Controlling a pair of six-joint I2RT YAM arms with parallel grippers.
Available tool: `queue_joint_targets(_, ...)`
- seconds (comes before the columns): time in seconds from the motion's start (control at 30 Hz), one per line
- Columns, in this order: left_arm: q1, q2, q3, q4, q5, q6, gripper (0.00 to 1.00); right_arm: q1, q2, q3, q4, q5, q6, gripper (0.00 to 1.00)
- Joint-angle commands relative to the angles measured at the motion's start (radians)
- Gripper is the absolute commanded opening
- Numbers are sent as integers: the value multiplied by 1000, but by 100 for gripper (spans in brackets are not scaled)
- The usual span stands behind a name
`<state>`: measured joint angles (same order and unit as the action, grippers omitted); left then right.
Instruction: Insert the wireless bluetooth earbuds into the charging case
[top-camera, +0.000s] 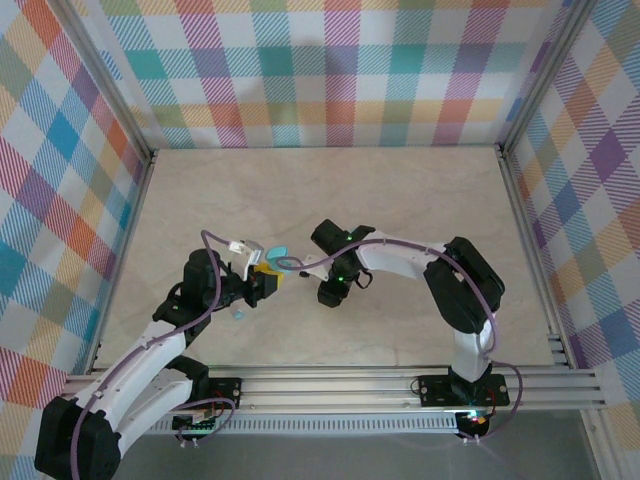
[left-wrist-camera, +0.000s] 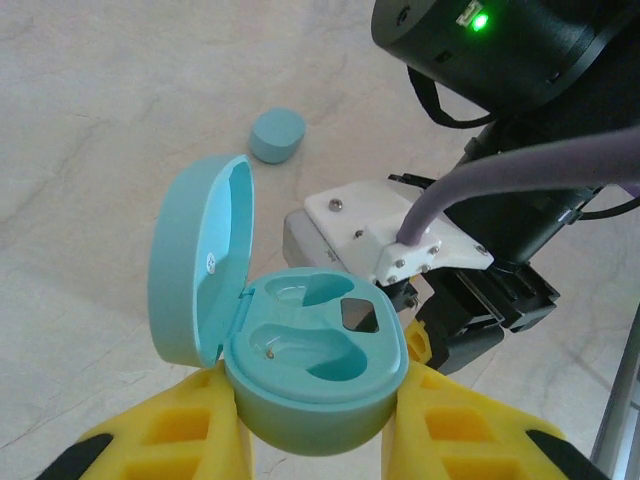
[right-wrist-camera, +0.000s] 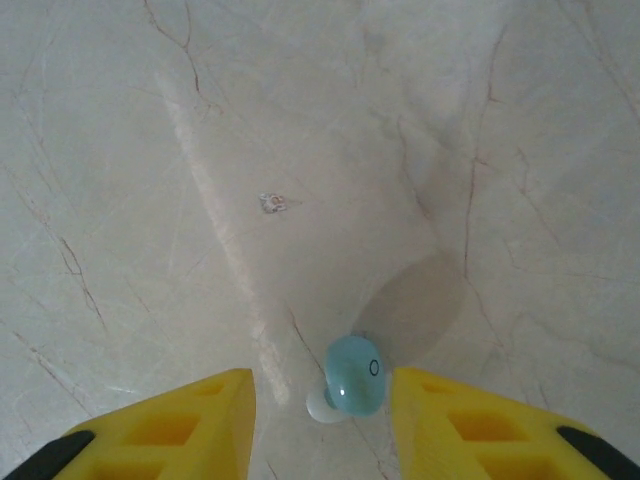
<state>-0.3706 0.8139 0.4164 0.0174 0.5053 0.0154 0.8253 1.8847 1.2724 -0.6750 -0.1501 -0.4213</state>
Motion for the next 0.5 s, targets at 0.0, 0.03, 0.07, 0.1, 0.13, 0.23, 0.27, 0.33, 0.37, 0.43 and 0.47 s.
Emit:
queue_joint_targets(0.0, -4, -18, 0, -7, -5, -6, 2, 0, 20, 35, -47, -7, -49, 42)
queue_joint_targets(0.03, -4, -19, 0, -7, -5, -5, 2, 0, 24, 37, -50, -3, -48, 42)
queue_joint_targets(0.07, -4, -18, -1, -8, -5, -6, 2, 1, 29, 40, -51, 1, -49, 42)
queue_joint_targets(0.1, -4, -18, 1, -6, -5, -6, 2, 0, 34, 43, -49, 3, -48, 42)
queue_joint_targets(0.13, -4, -18, -1, -7, -5, -5, 2, 1, 38, 46, -49, 3, -48, 41)
queue_joint_targets(0.23, -4, -18, 2, -9, -5, -4, 2, 0, 55, 60, -48, 12, -47, 41)
queue_joint_targets(0.27, -4, -19, 4, -10, -5, -4, 2, 0, 60, 65, -50, 14, -47, 40)
queue_joint_targets(0.33, -4, -19, 6, -14, -5, -2, 2, 0, 71, 74, -53, 19, -47, 40)
queue_joint_targets(0.37, -4, -19, 7, -17, -7, 1, 2, 0, 75, 77, -55, 22, -47, 39)
queue_joint_targets(0.43, -4, -22, 8, -19, -7, 3, 2, 0, 85, 81, -58, 26, -47, 39)
queue_joint_targets(0.47, -4, -22, 7, -20, -9, 3, 2, 0, 89, 83, -59, 27, -47, 38)
